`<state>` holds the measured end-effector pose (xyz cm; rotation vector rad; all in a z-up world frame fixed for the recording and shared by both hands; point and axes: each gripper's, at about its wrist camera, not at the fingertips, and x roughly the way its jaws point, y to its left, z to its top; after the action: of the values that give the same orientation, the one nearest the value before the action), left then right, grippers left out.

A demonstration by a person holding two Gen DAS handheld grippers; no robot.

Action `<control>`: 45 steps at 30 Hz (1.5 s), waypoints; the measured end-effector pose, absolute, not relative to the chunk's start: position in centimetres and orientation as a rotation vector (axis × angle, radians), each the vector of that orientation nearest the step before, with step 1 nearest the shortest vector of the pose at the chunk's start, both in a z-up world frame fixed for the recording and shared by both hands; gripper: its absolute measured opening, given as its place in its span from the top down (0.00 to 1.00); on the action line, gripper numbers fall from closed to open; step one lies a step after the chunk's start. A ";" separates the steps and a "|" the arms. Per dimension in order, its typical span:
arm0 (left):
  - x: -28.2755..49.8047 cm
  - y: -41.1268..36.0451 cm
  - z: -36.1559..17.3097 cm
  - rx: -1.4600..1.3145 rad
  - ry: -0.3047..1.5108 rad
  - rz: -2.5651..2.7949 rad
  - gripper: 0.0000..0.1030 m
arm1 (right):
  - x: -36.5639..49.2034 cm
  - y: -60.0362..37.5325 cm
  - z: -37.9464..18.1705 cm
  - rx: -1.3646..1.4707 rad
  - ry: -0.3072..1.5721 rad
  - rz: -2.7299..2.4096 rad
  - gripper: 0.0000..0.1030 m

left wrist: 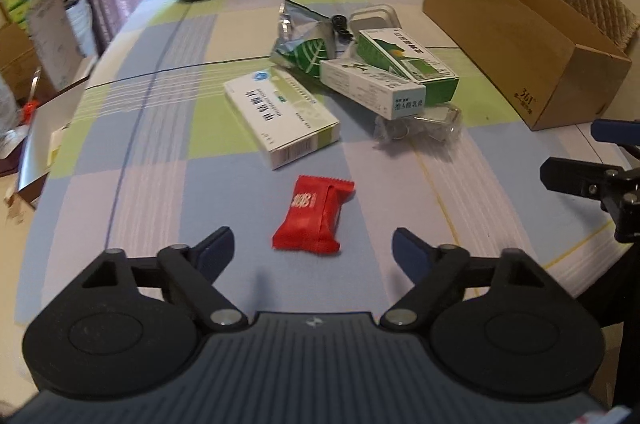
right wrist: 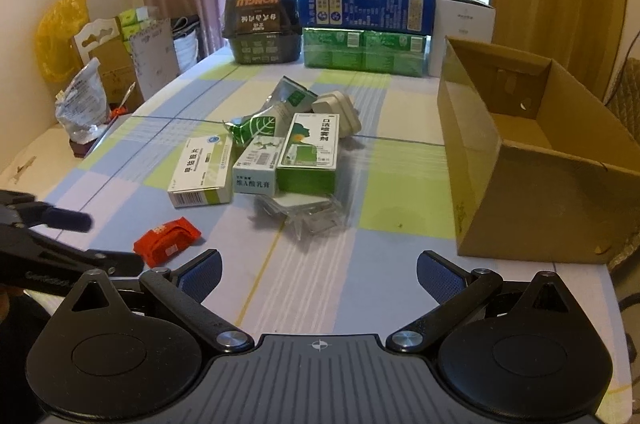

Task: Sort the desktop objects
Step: 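Move the left tool toward the red candy packet, then close the left tool on the red candy packet and lift it, then grasp the white lactic-acid cream box with the right tool while the left tool holds the candy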

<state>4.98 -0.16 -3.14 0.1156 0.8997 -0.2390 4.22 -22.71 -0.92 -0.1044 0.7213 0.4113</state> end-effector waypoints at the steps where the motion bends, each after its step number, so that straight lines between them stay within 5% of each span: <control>1: 5.4 -0.3 -3.4 0.129 0.905 -0.252 0.23 | 4.4 -22.6 -1.0 -0.106 0.718 0.414 0.02; 17: 10.1 -0.7 -7.4 0.240 0.962 -0.372 0.44 | 7.6 -20.5 -2.8 -0.094 0.732 0.494 0.23; 28: 10.0 0.0 -7.1 0.189 0.961 -0.365 0.75 | 9.2 -16.9 -3.1 -0.146 0.706 0.548 0.27; 45: 10.3 2.4 -3.9 0.083 0.896 -0.262 0.76 | 13.0 -13.7 -4.7 -0.137 0.745 0.534 0.46</control>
<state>10.25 2.43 -3.88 0.0831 0.8955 -0.2615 13.01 -13.69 -4.74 -0.1367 0.7448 0.5343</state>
